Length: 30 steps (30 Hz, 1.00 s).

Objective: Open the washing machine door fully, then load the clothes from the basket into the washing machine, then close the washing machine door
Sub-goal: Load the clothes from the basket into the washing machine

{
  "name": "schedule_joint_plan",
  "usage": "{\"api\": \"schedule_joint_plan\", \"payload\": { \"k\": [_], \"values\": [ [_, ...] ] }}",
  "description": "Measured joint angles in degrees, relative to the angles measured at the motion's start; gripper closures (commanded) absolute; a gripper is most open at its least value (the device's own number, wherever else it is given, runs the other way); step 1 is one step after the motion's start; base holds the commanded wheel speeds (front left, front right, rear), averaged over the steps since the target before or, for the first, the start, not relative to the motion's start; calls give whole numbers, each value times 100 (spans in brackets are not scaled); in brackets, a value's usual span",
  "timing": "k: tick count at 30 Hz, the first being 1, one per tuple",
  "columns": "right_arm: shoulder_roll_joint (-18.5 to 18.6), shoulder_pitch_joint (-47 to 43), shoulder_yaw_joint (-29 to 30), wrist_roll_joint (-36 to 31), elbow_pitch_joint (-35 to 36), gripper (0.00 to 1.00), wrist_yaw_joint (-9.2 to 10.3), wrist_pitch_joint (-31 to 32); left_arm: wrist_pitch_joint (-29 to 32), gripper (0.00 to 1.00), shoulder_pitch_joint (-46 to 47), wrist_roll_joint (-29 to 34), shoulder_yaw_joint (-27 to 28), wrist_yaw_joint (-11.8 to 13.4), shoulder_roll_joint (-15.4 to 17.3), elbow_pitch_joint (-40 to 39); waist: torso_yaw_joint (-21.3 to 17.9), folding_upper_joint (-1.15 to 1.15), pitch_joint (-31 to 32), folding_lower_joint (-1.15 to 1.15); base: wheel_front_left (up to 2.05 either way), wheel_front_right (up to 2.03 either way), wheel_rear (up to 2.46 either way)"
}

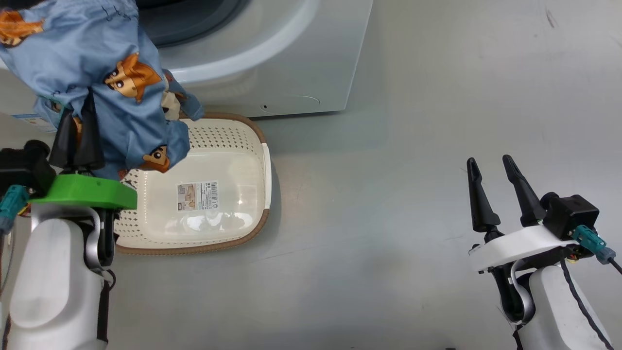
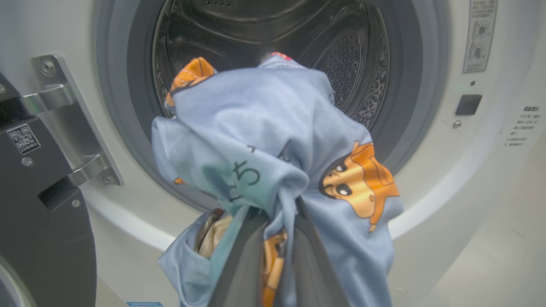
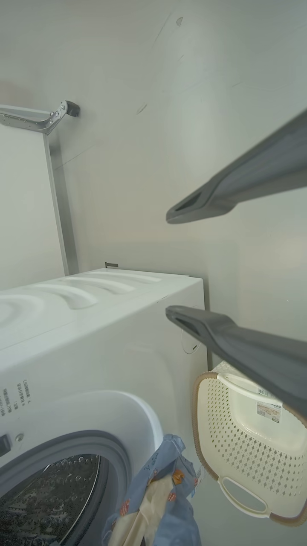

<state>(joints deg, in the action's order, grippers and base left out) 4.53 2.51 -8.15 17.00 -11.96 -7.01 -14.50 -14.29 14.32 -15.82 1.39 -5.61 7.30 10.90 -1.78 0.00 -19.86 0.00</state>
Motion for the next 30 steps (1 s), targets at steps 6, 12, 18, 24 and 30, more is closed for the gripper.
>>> {"api": "schedule_joint_plan", "payload": {
  "k": [6, 12, 18, 24, 30],
  "values": [
    [-63, 77, -88, 0, -13, 0, 0, 0, -14, 100, 470, 11, -4, -45, 259, 202, -203, 0, -171, 0, 0, 0, 0],
    [-81, 219, -153, 2, -14, 0, 0, 0, 133, 100, 1133, 9, 41, -78, 534, 349, -394, 0, -372, 0, 0, 0, 0],
    [-94, 323, -168, 12, -13, 0, 0, 0, 419, 100, 1651, 25, 10, -93, 817, 573, -584, 0, -586, 0, 0, 0, 0],
    [-105, 422, -181, 14, -4, 0, 0, 0, 617, 100, 2043, 25, -30, -99, 905, 749, -723, 0, -774, 0, 0, 0, 0],
    [-116, 459, -179, 21, 27, 0, 0, 0, 931, 100, 2513, 15, -78, -99, 1042, 985, -845, 0, -1033, 0, 0, 0, 0]
  ]
}}
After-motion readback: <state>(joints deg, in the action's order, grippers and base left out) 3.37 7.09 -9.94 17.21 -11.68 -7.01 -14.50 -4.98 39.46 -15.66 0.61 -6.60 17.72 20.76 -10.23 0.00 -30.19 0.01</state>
